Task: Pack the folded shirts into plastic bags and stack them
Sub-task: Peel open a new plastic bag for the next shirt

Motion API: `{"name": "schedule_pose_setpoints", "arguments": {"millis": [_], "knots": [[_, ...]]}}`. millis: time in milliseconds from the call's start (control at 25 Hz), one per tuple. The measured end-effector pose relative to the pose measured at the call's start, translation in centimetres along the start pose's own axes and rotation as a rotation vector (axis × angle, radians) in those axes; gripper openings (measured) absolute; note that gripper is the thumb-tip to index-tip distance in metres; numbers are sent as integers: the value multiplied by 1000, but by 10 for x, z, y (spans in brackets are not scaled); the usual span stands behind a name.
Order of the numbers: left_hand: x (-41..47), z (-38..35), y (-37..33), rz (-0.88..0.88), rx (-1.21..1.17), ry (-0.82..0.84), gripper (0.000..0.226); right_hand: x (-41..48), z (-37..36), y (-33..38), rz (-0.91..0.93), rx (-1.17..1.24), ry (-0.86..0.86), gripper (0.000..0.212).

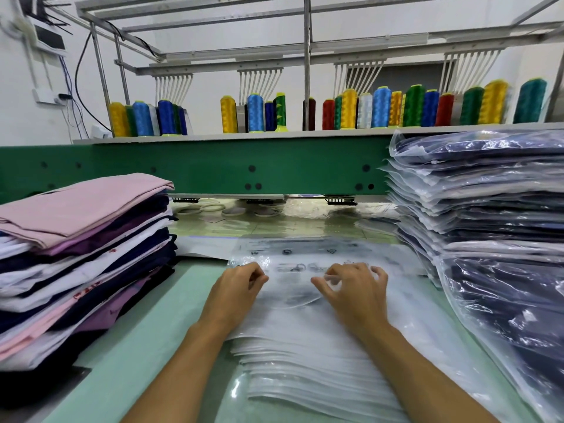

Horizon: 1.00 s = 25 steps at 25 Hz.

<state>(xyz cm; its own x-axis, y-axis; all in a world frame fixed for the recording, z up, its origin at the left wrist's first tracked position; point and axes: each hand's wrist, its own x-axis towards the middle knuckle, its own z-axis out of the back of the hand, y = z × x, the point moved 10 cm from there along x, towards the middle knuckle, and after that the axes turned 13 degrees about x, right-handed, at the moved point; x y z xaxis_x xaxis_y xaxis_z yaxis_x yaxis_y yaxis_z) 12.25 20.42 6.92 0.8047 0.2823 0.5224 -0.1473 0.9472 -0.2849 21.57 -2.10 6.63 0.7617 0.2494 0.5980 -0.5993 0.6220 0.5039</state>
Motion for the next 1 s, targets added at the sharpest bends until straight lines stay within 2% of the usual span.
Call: {"name": "schedule_pose_setpoints", "arguments": {"millis": [120,200,280,400,480,520,600,680,880,1000], "knots": [[1,9,-2,-9,-66,-82,11,-4,2,27,219,71,-22,14],[1,14,-3,-19,-98,-126,9,-5,1,36,314,10,-6,34],[0,22,-5,-33,-102,-167,4,-5,-5,36,327,-76,44,49],[-3,27,-11,-63,43,-185,25,-3,-16,17,191,-135,127,81],[-3,22,-12,-55,162,-119,37,-2,-13,14,161,-104,109,95],[-2,15,-10,-43,191,-63,50,-2,-10,15,164,-79,87,98],[-2,5,-4,-18,217,22,80,-3,-3,18,166,-4,32,99],[-1,8,-5,-18,219,-19,94,-3,6,17,140,73,-43,97],[-2,26,-9,-5,258,-174,97,-3,27,14,96,67,-233,78],[-2,34,-7,10,231,-234,74,-4,29,7,47,38,-252,65]]}}
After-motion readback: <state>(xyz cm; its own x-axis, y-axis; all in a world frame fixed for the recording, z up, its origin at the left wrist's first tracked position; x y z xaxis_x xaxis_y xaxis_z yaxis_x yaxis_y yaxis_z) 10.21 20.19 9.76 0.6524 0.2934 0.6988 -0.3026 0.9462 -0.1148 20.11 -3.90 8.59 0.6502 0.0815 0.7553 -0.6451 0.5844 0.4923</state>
